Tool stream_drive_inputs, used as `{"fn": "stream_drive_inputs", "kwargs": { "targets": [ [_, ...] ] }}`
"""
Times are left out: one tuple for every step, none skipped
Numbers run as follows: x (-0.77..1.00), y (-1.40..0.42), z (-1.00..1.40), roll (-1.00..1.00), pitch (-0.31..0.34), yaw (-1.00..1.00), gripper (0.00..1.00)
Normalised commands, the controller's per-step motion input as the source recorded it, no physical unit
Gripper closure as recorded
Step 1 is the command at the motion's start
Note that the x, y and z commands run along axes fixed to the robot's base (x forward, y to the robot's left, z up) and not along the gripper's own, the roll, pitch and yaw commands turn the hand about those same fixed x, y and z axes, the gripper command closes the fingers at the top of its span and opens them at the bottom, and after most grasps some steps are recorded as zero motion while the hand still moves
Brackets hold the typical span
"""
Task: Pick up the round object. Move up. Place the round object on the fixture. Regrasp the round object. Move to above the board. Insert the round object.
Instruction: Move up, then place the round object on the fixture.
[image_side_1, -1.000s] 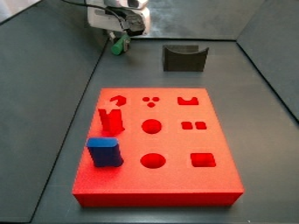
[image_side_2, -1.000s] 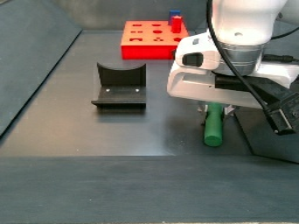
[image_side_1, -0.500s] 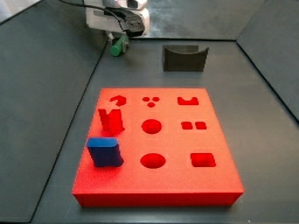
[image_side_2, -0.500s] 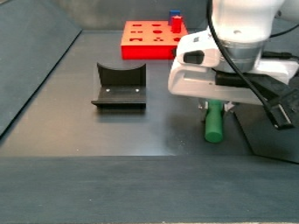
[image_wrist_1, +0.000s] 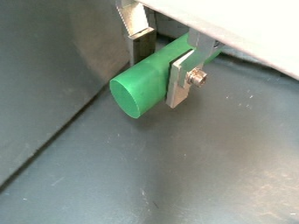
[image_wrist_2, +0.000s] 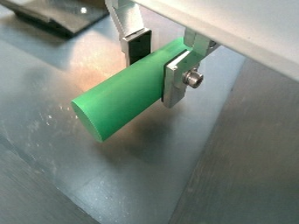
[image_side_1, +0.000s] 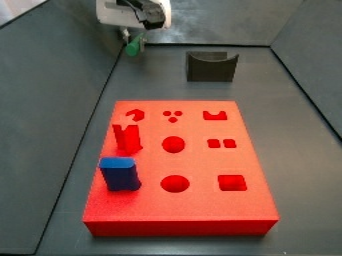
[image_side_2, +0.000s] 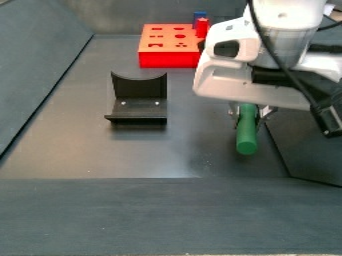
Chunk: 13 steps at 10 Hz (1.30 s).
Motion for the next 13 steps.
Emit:
{"fn": "stream_drive_inputs", "kwargs": {
  "targets": [
    [-0.01,0.00,0.41,0.07,0.117,-0.03,1.00],
    [-0.01,0.00,0.33,0.09,0.131,-0.02,1.00],
    [-0.02,-0.01,0.23,0.11,0.137,-0.01,1.00],
    [0.00,0.00,1.00,0.00,0.000,0.00,1.00],
    [0.00,0.00,1.00,0.01,0.006,0.01,1.00],
    [-0.01,0.00,1.00,0.02,0.030,0.00,1.00],
    [-0.02,0.00,1.00,0.04,0.058,-0.01,1.00],
    [-0.02,0.00,1.00,0.06,0.077,-0.01,1.00],
    [-0.02,0.00,1.00,0.08,0.094,0.00,1.00],
    [-0.03,0.00,1.00,0.09,0.104,0.00,1.00],
    [-0.03,0.00,1.00,0.10,0.105,0.01,1.00],
    [-0.04,0.00,1.00,0.10,0.103,0.01,1.00],
    [-0.04,0.00,1.00,0.10,0.099,0.01,1.00]
  ]
}}
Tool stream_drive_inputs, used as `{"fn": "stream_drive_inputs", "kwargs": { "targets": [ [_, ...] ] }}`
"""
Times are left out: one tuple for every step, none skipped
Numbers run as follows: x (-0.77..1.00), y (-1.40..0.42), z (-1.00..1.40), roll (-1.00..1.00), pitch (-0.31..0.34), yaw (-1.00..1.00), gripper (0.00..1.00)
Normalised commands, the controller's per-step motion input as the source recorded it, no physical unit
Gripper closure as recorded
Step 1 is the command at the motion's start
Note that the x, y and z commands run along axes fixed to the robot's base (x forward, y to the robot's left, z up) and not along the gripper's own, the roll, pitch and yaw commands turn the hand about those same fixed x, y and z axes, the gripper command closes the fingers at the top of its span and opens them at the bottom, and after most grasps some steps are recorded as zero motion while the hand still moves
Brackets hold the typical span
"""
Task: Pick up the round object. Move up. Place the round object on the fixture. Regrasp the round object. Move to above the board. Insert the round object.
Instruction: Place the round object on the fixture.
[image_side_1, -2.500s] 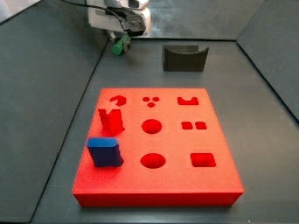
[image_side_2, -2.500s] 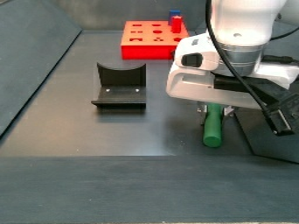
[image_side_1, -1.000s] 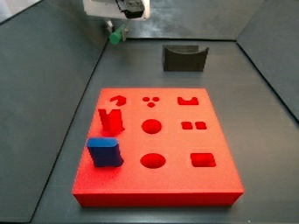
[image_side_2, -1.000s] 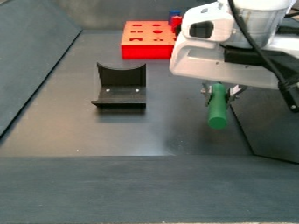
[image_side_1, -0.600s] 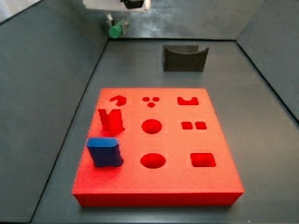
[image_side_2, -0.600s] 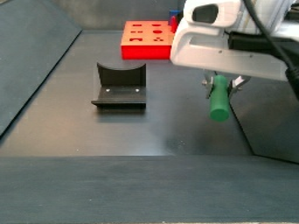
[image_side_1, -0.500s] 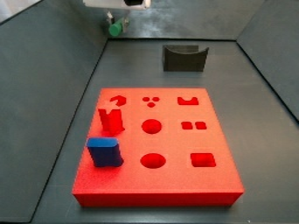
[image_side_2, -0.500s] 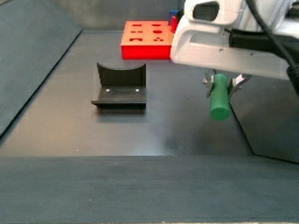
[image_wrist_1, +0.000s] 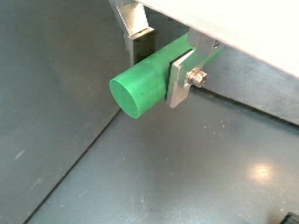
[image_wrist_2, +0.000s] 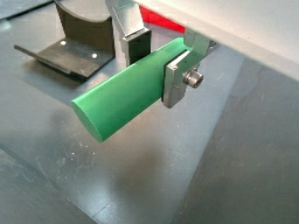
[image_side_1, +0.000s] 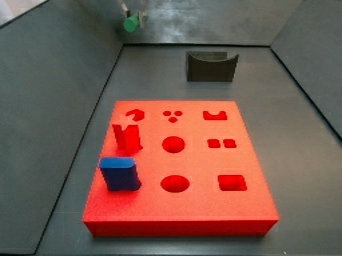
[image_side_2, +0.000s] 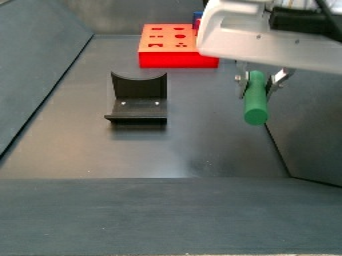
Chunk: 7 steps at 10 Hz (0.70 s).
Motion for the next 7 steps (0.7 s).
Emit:
{"fn": "stream_drive_inputs", "kwargs": {
  "targets": [
    [-0.04,0.00,1.00,0.09,0.095,0.01,1.00],
    [-0.04,0.00,1.00,0.10,0.090,0.01,1.00],
    [-0.04,0.00,1.00,0.10,0.092,0.01,1.00],
    [-0.04,0.00,0.87,0.10,0.093,0.02,1.00],
    [-0.03,0.00,0.76,0.10,0.094,0.01,1.00],
    [-0.03,0.00,0.63,0.10,0.095,0.01,1.00],
    [-0.02,0.00,0.52,0.09,0.095,0.01,1.00]
  ]
}}
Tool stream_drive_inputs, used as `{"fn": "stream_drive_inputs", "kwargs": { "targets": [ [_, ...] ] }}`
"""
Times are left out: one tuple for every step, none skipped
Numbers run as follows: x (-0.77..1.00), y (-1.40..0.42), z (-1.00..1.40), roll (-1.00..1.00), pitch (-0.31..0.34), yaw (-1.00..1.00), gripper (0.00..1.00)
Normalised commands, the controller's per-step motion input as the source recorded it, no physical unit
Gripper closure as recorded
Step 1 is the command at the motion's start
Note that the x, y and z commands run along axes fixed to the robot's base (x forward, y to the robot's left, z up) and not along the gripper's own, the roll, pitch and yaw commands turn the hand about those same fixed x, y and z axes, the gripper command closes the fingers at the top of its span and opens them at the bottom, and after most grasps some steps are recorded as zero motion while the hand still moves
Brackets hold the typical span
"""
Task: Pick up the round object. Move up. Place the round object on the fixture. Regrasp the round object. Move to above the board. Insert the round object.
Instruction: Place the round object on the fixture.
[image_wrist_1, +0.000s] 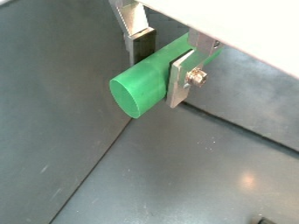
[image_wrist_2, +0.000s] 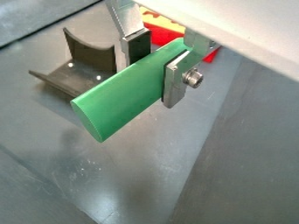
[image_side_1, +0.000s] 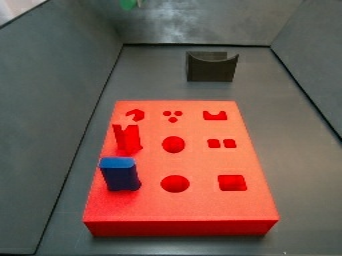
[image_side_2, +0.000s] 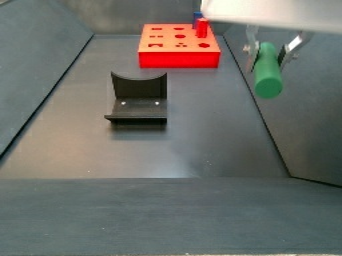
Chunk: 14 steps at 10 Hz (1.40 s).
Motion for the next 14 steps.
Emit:
{"fn": "stream_drive_inputs", "kwargs": {
  "targets": [
    [-0.02,0.01,0.36,0.08,0.100,0.01,1.00],
    [-0.01,0.01,0.25,0.07,0.101,0.01,1.00],
    [1.00,-0.64,-0.06,0.22,0.007,1.00,1.00],
    [1.00,-0.63,-0.09,0.23,0.017,1.00,1.00],
    [1.00,-0.58,-0.09,0.25,0.021,0.91,1.00],
    [1.00,-0.52,-0.08,0.21,0.032,0.65,1.00],
    [1.00,-0.49,-0.08,0.16,0.038,0.37,1.00],
    [1.00,-0.46,-0.08,0.14,0.033,0.22,1.00],
    [1.00,-0.41,-0.07,0.11,0.028,0.11,1.00],
    [1.00,-0.37,-0.07,0.09,0.028,0.07,1.00],
    [1.00,-0.33,-0.07,0.07,0.033,0.04,1.00],
    [1.00,-0.29,-0.06,0.06,0.039,0.03,1.00],
    [1.00,-0.25,-0.06,0.05,0.049,0.03,1.00],
    [1.00,-0.22,-0.05,0.04,0.056,0.03,1.00]
  ]
}}
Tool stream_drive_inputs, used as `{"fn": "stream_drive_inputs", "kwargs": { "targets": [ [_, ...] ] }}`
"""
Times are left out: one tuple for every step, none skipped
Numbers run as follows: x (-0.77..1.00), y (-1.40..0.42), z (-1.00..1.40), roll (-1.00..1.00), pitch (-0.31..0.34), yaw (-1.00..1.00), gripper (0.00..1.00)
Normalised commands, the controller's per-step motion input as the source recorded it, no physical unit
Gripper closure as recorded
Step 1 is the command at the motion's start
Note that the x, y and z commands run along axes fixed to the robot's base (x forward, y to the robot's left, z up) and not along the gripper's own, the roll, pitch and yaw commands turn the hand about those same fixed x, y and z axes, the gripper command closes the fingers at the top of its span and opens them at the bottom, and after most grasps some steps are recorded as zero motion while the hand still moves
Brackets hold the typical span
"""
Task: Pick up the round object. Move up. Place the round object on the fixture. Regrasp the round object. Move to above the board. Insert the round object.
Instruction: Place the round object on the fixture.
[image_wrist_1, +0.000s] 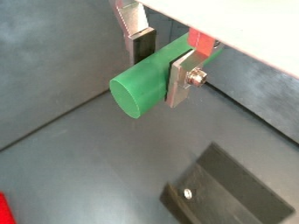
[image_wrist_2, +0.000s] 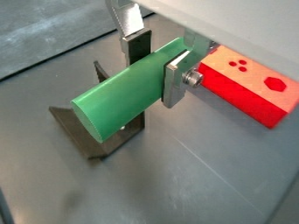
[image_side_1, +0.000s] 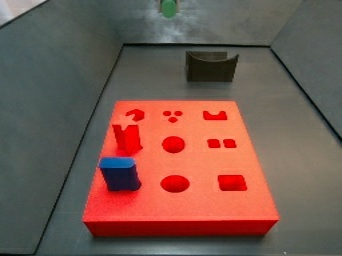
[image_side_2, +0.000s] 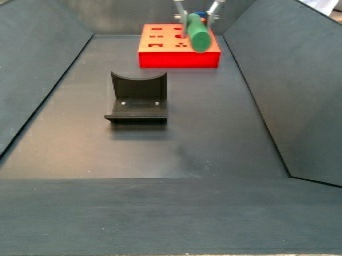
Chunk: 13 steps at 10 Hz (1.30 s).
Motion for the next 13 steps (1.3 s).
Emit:
{"fn": "stream_drive_inputs", "kwargs": {
  "targets": [
    [1.00,-0.18,-0.05,0.03,0.068,0.03,1.00],
    [1.00,-0.15,-0.04,0.02,0.080,0.03,1.00],
    [1.00,-0.12,-0.04,0.02,0.089,0.03,1.00],
    [1.00,0.16,0.19,-1.00,-0.056,-0.13,1.00],
    [1.00,0.19,0.20,-1.00,-0.050,-0.13,1.00],
    [1.00,0.19,0.14,-1.00,-0.028,-0.14,1.00],
    [0.98,0.14,0.08,-1.00,-0.017,-0.13,1.00],
    [0.92,0.10,0.05,-1.00,-0.003,-0.13,1.00],
    [0.82,0.07,0.02,-1.00,0.011,-0.13,1.00],
    [0.75,0.06,0.00,-1.00,0.020,-0.13,1.00],
    [0.66,0.05,-0.01,-1.00,0.028,-0.13,1.00],
    [0.59,0.05,-0.02,-1.00,0.033,-0.13,1.00],
    [0.49,0.05,-0.02,-1.00,0.039,-0.14,1.00]
  ]
}}
